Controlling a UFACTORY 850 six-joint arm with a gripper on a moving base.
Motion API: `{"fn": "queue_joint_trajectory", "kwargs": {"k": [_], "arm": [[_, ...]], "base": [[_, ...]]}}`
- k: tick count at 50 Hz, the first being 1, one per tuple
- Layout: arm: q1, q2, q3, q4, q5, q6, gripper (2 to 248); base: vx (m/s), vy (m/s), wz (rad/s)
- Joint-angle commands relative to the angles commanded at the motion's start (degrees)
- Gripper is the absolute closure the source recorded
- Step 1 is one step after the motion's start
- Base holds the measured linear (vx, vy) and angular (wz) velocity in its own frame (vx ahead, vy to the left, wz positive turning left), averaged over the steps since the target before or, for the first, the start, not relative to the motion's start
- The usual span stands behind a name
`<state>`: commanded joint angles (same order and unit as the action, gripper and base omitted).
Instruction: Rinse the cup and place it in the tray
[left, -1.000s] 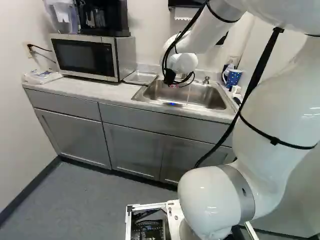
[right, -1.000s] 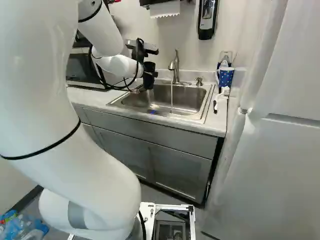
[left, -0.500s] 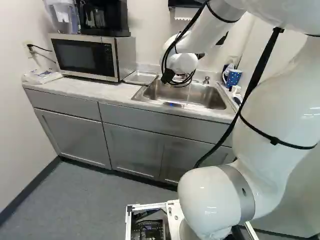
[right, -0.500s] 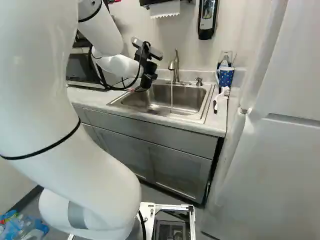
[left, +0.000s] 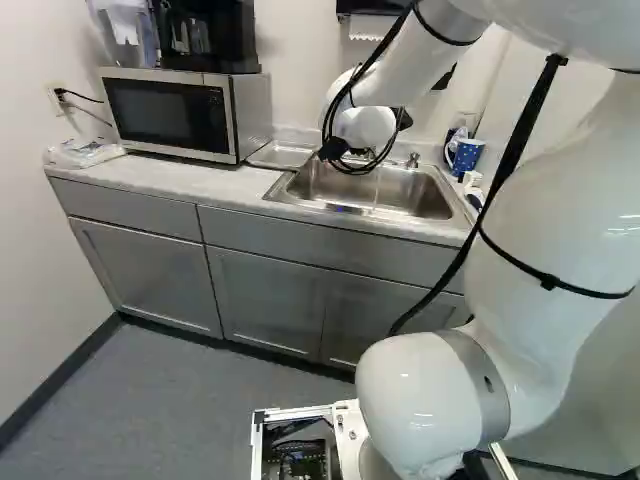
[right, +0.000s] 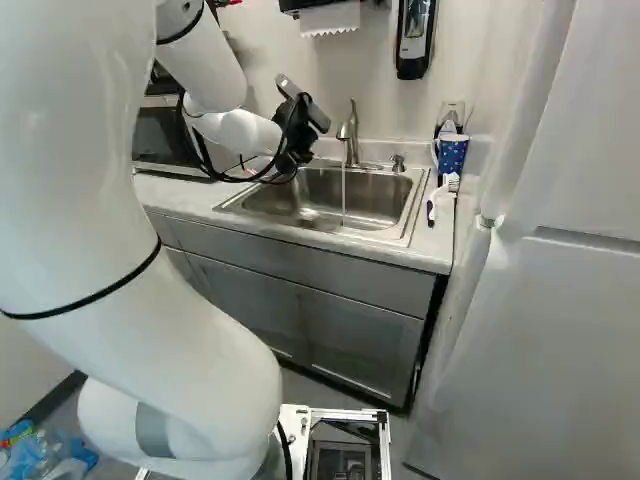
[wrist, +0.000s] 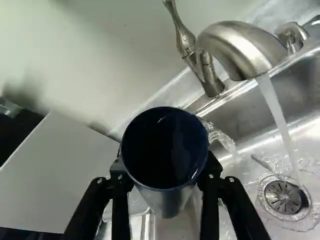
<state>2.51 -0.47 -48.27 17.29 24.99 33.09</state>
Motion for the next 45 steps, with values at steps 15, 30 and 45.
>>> {"fn": "queue_joint_trajectory", "kwargs": {"k": [15,30,45], "arm": [[0.0,0.0,0.0,0.0,0.0,9.0,124],[0.0,0.0,0.0,0.0,0.0,18.1,124],[0.0,0.0,0.0,0.0,0.0,27.1,124]], "base": [[0.000,0.000,0.000],[0.000,0.000,0.000],[0.000,0.000,0.000]]}}
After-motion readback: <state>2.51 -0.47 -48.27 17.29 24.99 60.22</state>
